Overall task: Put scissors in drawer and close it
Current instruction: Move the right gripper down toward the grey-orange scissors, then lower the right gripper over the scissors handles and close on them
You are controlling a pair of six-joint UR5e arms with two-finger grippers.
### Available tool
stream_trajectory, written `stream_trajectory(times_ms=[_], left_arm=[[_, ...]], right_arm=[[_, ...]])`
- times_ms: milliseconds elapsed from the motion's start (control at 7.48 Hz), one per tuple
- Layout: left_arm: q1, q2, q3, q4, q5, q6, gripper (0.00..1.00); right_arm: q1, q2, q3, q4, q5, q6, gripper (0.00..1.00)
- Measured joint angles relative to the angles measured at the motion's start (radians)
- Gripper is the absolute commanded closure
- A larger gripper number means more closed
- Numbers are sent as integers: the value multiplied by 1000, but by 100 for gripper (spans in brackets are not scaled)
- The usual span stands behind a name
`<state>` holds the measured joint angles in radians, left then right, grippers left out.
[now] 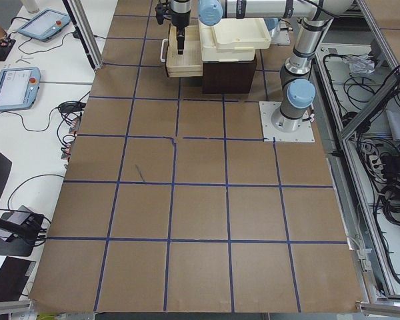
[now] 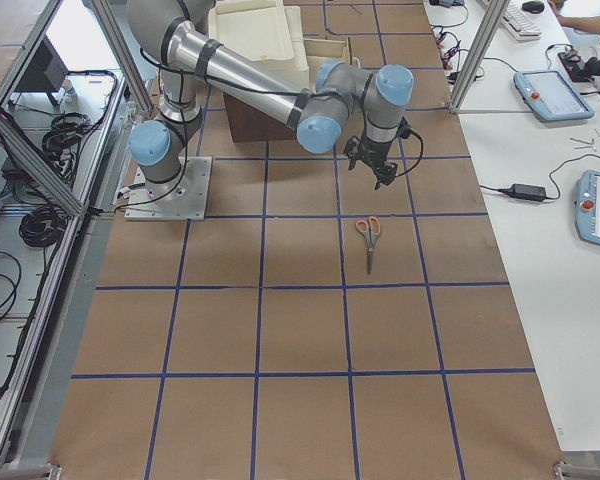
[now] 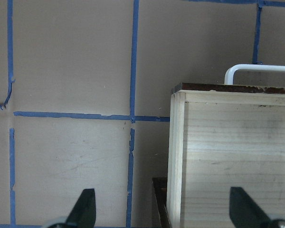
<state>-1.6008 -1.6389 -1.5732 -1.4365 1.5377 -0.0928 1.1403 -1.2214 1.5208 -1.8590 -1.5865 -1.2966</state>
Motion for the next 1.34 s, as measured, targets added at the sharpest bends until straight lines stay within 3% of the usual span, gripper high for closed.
stream_trajectory(times_ms=[401, 803, 1338], left_arm=[[44, 7, 0, -7, 0, 28, 0], [60, 12, -1, -11, 1, 59, 0], [58, 15, -16, -13, 1, 61, 0]], right_arm=[[-59, 113, 24, -185, 3, -375, 0], [-67, 142, 111, -328, 13, -703, 1], [-135, 212, 149, -432, 64, -882, 2]])
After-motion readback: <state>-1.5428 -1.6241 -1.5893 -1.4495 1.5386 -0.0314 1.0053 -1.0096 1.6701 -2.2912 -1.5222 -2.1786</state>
